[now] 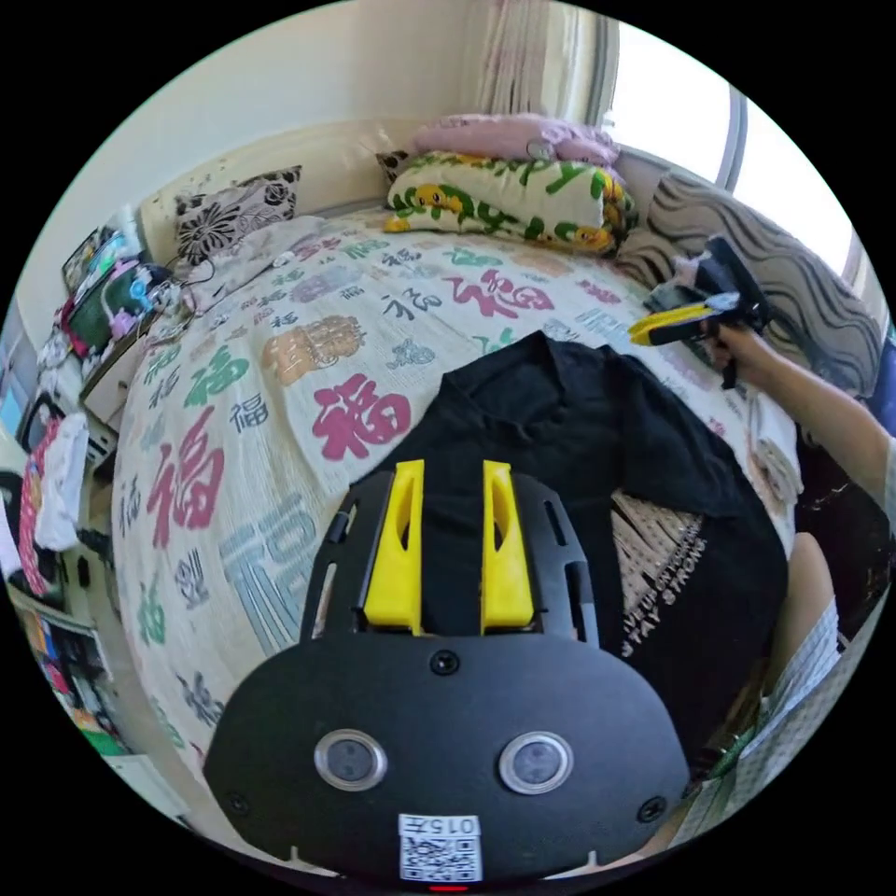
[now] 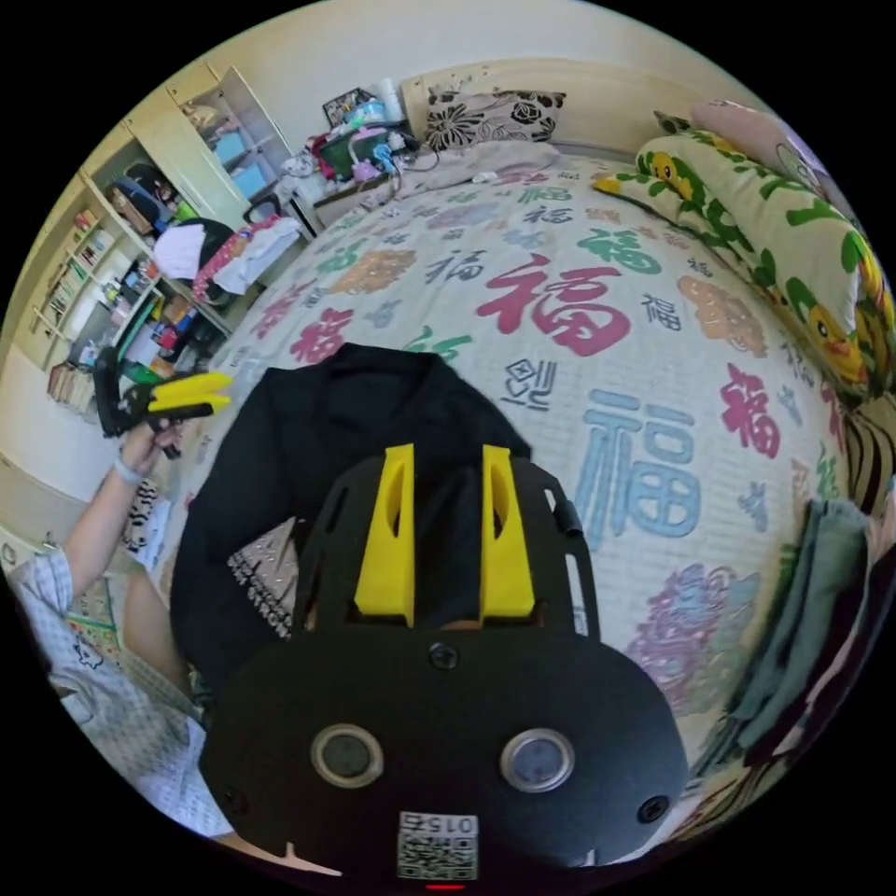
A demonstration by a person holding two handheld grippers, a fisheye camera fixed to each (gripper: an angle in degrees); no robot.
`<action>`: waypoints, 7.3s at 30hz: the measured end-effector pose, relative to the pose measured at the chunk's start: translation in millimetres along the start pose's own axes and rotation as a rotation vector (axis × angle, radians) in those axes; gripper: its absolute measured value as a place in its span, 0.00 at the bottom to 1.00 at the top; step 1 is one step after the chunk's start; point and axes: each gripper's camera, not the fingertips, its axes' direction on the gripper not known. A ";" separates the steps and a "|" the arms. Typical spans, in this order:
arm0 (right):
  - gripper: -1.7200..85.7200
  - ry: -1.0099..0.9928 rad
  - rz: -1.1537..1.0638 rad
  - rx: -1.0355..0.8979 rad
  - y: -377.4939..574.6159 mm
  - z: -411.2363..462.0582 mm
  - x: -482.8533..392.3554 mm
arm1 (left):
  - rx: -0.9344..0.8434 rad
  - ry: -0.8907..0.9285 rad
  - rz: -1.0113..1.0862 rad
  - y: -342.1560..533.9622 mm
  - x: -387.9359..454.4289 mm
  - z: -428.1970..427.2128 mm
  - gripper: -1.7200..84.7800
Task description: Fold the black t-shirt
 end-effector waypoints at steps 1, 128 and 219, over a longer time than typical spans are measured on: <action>0.17 0.055 -0.003 -0.032 -5.0 6.4 7.7 | -0.026 -0.011 0.012 -13.4 -3.1 7.6 0.11; 0.05 -0.370 0.500 -0.355 420.2 52.5 36.1 | -0.091 0.581 -0.858 798.3 219.9 55.9 0.02; 0.14 -0.256 0.198 -0.113 210.8 -2.3 169.8 | -0.109 0.399 0.036 87.6 525.7 -304.5 0.09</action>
